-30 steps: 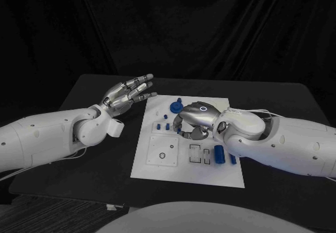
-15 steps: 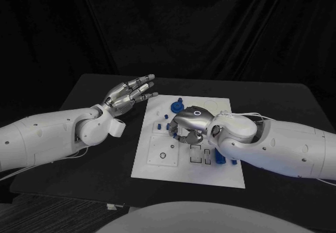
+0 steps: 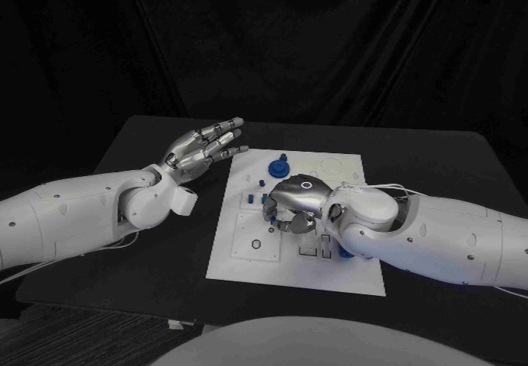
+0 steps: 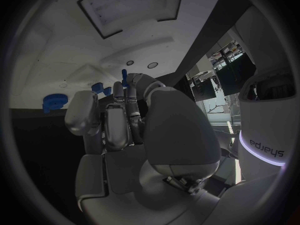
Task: Assemble the parts on the task board
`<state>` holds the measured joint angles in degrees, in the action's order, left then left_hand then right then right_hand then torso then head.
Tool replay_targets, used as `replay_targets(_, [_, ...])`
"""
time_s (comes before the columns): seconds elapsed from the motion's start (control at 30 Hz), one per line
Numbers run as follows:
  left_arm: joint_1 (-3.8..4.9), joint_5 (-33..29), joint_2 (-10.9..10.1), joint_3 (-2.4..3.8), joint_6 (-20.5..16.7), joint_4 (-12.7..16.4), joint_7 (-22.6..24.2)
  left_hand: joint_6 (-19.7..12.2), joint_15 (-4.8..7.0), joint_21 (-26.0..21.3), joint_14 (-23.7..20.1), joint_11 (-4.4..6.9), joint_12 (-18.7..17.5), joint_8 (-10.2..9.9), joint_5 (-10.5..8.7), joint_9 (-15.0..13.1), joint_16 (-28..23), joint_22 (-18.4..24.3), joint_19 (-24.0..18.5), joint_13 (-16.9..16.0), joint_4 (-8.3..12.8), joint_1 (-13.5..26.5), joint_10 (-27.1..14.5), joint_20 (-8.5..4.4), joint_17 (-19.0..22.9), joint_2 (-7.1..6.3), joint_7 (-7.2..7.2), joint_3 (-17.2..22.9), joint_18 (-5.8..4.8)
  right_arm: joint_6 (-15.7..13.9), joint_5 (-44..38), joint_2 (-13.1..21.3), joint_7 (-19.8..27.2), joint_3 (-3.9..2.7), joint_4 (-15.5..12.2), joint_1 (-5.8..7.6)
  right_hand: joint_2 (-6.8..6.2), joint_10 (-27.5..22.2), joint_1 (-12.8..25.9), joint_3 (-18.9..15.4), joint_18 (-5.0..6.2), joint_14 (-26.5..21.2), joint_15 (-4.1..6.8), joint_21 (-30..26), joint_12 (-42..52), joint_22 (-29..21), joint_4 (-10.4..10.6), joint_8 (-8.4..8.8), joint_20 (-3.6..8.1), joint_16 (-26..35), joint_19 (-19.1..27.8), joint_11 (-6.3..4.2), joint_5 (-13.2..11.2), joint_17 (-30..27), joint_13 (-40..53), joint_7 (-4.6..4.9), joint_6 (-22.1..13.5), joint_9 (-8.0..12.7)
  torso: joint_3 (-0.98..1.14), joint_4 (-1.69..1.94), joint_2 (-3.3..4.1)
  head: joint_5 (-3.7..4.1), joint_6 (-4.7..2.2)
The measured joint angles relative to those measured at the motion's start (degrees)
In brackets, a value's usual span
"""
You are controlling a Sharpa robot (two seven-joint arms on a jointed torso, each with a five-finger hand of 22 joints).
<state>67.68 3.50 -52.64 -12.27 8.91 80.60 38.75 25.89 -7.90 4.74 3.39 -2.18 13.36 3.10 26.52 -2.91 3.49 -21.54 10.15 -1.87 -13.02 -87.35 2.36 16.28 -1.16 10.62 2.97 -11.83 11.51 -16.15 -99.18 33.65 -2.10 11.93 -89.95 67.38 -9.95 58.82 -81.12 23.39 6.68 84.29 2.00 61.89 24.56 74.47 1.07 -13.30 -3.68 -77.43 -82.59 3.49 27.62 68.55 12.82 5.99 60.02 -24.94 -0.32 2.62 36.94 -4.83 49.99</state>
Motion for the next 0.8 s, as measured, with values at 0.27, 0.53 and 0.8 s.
replay_targets(0.27, [-0.14, 0.0, 0.0, 0.0, 0.1, -0.1, 0.0, 0.0, 0.0, 0.0, 0.0, 0.0, 0.0, 0.0, 0.0, 0.0, 0.0, 0.4, 0.0, 0.0, 0.0, 0.0, 0.0, 0.0, 0.0, 0.0, 0.0, 0.0, 0.0, 0.2, 0.0, -0.1, 0.0, -0.02, 0.0, -0.33, 0.0, 0.2, 0.0, 0.0, 0.0, 0.0, 0.0, 0.0, 0.0, 0.0, 0.0, 0.0, 0.0, 0.0, 0.0, -0.02, 0.0, 0.0, 0.0, 0.0, 0.0, 0.1, -0.01, -0.01, -0.03, -0.12, 0.0])
replay_targets(0.53, [-0.25, 0.0, 0.1, 0.0, 0.2, -0.2, 0.0, 0.0, 0.0, 0.0, 0.0, -0.01, 0.0, 0.0, 0.0, 0.0, 0.0, 0.4, -1.0, 0.0, 0.0, 0.0, 0.0, -0.2, 0.0, 0.0, 0.0, 0.0, 0.0, 0.4, 0.0, -0.2, -0.1, -0.01, -0.1, -0.6, 0.0, 0.3, 0.0, -0.5, 0.0, 0.0, 0.0, 0.0, 0.0, 0.0, -0.5, 0.01, 0.0, 0.0, 0.0, -0.13, 0.0, 0.0, 0.0, 0.0, 0.0, 0.2, -0.03, 0.0, -0.1, -0.08, 0.0])
replay_targets(0.8, [-0.31, 0.0, 0.1, 0.0, 0.3, -0.3, 0.0, 0.0, -0.01, 0.0, 0.0, -0.01, 0.0, 0.0, 0.0, 0.0, 0.0, 0.4, -1.0, 0.0, 0.0, 0.0, 0.0, -0.2, 0.0, 0.0, 0.0, 0.0, 0.01, 0.7, 0.0, -0.2, -0.1, -0.01, -0.2, -0.89, 0.0, 0.5, 0.0, -0.5, 0.0, 0.0, 0.0, 0.0, 0.0, 0.0, -0.5, 0.33, 0.0, 0.0, 0.0, -0.09, 0.0, 0.0, 0.0, 0.0, 0.0, 0.2, -0.03, -0.01, -0.09, 0.01, 0.0])
